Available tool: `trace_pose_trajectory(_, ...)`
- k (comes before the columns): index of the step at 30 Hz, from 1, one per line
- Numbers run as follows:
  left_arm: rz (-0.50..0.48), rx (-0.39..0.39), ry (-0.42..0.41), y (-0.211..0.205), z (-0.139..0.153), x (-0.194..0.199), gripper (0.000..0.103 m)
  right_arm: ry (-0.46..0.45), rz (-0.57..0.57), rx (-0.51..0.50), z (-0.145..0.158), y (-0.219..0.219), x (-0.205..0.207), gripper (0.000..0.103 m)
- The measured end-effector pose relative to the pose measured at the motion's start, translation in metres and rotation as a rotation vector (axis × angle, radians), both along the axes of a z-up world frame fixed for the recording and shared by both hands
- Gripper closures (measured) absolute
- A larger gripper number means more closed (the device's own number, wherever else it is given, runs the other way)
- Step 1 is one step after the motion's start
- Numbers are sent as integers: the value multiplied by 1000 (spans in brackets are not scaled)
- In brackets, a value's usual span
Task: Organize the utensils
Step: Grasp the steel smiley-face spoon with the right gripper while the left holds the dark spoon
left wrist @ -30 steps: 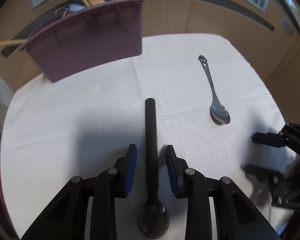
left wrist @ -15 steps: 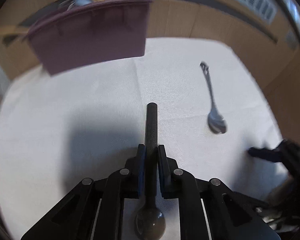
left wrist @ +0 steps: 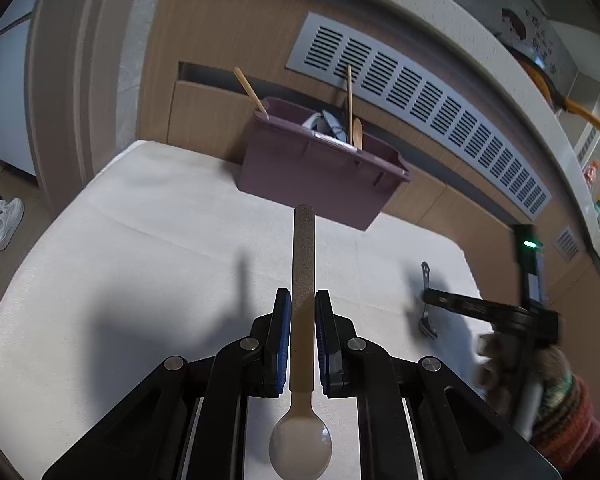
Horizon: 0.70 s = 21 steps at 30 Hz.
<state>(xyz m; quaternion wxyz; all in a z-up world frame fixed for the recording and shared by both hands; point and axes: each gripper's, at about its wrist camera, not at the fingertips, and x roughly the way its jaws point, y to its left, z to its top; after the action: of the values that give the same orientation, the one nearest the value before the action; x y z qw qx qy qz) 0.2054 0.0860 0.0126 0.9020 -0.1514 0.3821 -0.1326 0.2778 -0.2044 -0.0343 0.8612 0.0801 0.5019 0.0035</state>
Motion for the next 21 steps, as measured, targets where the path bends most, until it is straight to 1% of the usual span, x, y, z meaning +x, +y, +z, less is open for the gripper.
trace_pose_trajectory(2,3,-5,2,2,-1,0,91,-14,-6,-66,-1,12,7,71)
trace_pose_trajectory(3,2,-6,5,2,-1,3,91,-22,-4,-114,-2,22,11,70)
trace_pose_trajectory(4,4,-9,10,2,-3,4,91,-27,3,-135,-4,24,15,71)
trace_pose_trajectory(6,3,-13,16,1,-5,2,91,-48,48,-186,-5,37,14,78)
trace_pose_trajectory(7,3,-12,19,1,-6,2,91,-52,77,-195,-5,41,13,89)
trace_pose_trajectory(8,3,-12,21,0,-7,2,91,-54,112,-204,-6,46,10,94)
trace_pose_trajectory(9,0,-12,25,-1,-8,2,91,-54,150,-207,-6,50,2,94)
trace_pose_trajectory(12,-5,-8,32,-6,-10,2,91,-38,230,-159,-4,56,-17,95)
trace_pose_trajectory(15,-9,-4,29,-8,-9,1,91,-16,279,-69,-1,51,-40,95)
trace_pose_trajectory(18,-17,-7,26,-11,-7,1,91,-61,274,-40,10,40,-62,95)
trace_pose_trajectory(21,-25,-15,23,-15,-4,0,91,-103,264,3,24,31,-77,95)
